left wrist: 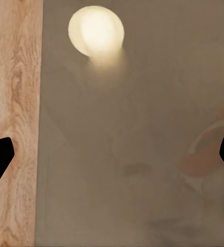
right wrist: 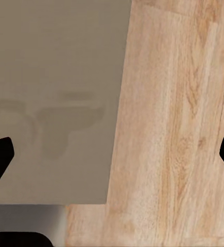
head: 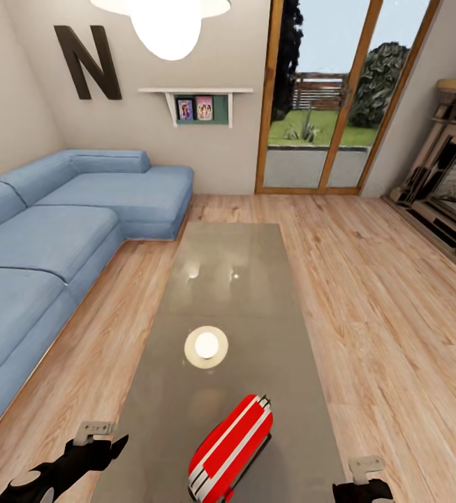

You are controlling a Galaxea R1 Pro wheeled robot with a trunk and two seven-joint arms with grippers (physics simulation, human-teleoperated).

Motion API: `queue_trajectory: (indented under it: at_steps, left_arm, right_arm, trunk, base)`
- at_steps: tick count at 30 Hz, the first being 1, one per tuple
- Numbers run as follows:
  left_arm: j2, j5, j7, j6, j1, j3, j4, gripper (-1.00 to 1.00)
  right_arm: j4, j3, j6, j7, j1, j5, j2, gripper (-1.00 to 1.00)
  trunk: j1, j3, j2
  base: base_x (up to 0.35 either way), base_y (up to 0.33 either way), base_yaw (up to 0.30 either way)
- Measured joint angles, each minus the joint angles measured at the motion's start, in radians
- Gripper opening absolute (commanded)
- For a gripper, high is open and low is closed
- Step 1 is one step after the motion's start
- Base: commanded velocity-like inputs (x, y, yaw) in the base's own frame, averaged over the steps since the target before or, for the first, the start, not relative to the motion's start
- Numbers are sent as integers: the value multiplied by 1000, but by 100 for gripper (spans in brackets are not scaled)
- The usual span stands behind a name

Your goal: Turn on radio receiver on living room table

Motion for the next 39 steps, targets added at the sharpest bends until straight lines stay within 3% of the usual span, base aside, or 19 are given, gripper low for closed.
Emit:
queue_trajectory:
  at_steps: [4, 14, 34, 39]
  left_arm:
    - [0, 1, -2, -8, 0, 1, 1, 100]
    - [-1, 13, -5, -114, 0, 2, 32, 100]
    - [-2, 3, -1, -109, 0, -1, 14, 100]
    - [-2, -1, -3, -79, 0, -3, 13, 100]
  right_arm:
    - [0, 0, 0, -3, 0, -1, 0, 100]
    - [0, 0, -1, -5, 0, -2, 0, 100]
    - [0, 0, -2, -5, 0, -2, 0, 100]
    - [0, 0, -2, -4, 0, -2, 0, 100]
  trunk:
    - [0, -5, 0]
    - [0, -21, 0]
    - [0, -53, 0]
    - [0, -61, 0]
  base:
    - [0, 0, 0]
    - [0, 0, 0]
    - [0, 0, 0]
    - [0, 0, 0]
